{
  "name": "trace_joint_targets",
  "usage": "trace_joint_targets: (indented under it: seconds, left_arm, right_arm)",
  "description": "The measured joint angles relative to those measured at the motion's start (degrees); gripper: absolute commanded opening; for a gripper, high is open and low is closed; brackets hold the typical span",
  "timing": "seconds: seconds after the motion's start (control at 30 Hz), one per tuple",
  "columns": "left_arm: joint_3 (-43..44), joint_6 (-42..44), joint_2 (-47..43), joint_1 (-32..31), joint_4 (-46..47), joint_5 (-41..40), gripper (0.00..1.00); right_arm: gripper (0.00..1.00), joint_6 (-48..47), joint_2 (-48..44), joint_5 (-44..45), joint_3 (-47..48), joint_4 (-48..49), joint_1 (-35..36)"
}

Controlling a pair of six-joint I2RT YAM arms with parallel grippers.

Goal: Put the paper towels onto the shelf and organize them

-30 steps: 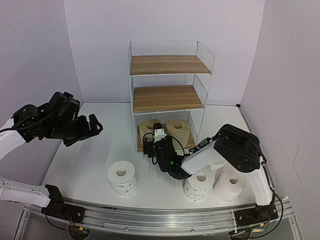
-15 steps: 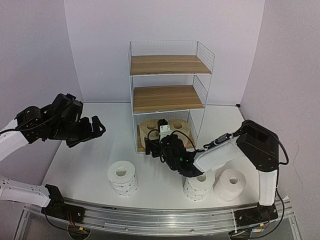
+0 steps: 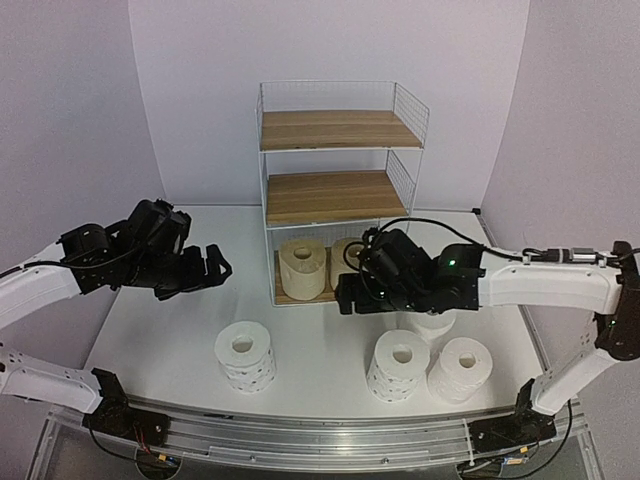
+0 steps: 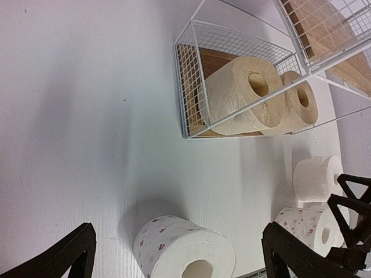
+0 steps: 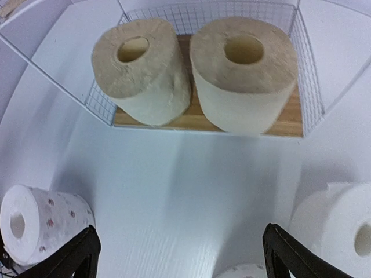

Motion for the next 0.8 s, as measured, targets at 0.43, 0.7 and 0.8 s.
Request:
trace_joint_targets:
  seconds: [0.43,0.7,0.8]
  left_arm:
    - [-3.83,8.5,0.57,0.0,11.55,11.13,1.0]
    - [-3.83,12.84,1.85,0.0,16.47,17.33,1.0]
    - [-3.83,14.05,2.6,0.0,17.44,19.0,1.0]
  right_arm:
    - [0.86,18.81,-16.69,-9.97,-1.76,-32.58,-0.3]
    - [0.78,21.84,-11.49,-12.47,-5.05,-35.81,-2.61]
    - [0.72,21.84,-10.0,-13.92,-5.87,-34.71,-3.37]
